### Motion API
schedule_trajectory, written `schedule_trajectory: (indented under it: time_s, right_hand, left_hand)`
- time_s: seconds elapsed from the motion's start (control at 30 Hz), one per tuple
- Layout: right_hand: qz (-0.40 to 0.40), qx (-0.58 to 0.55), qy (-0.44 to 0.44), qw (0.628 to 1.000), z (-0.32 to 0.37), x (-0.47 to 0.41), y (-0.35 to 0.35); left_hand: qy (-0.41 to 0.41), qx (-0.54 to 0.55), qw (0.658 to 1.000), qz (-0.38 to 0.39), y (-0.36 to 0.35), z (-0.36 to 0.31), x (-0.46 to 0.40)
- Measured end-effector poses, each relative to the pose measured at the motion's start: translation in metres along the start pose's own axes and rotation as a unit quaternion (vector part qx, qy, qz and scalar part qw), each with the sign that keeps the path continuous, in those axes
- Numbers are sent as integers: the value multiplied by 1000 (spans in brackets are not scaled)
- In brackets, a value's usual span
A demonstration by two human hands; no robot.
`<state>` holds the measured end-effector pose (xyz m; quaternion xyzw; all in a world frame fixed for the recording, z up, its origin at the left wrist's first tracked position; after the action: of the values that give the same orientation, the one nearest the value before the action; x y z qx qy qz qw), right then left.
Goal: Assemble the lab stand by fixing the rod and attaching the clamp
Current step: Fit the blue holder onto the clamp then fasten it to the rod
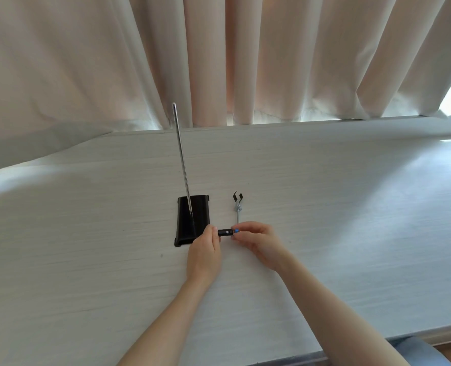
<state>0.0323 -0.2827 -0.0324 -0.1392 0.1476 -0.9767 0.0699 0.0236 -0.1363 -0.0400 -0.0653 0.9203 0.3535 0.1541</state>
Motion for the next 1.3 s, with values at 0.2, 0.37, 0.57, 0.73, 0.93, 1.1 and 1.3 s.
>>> schedule_trajectory:
  time_s: [0.2,0.37,0.57,0.73,0.93,1.1,1.3]
  right_hand:
    - [-8,-73,-22,997,3,0,2]
    - [10,-13,-39,999,1,-1,-1]
    - [13,-11,-9,1000,0,-1,-1]
    - [-2,-51,-12,999,2,0,2]
    - [-8,-17,-31,999,2,-2,-2]
    - [-13,-11,-15,1000,0,-2,2]
    - [-33,-64,-15,997,-2,-4,6]
  left_hand:
    - [-1,0,1000,0,0,0,0]
    - [1,-2,1000,-2,1,0,0]
    - [8,-2,1000,1,0,0,-1]
    - [7,-3,1000,0,0,0,0]
    - [3,3,1000,-7,1,0,0]
    - [2,8,1000,-8,0,1,-1]
    - [31,79,996,-21,-1,5,-2]
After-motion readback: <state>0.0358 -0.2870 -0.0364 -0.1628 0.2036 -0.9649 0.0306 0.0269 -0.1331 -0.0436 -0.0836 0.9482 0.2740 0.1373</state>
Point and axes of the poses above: each hand's wrist, its own x-axis away from the middle knuckle, its own y-axis out of the back of the hand, z = x × y, the point moved 3 cm from there along -x, towards the middle knuckle, and after that the axes turned 4 degrees about -y, right-handed, at the moved point
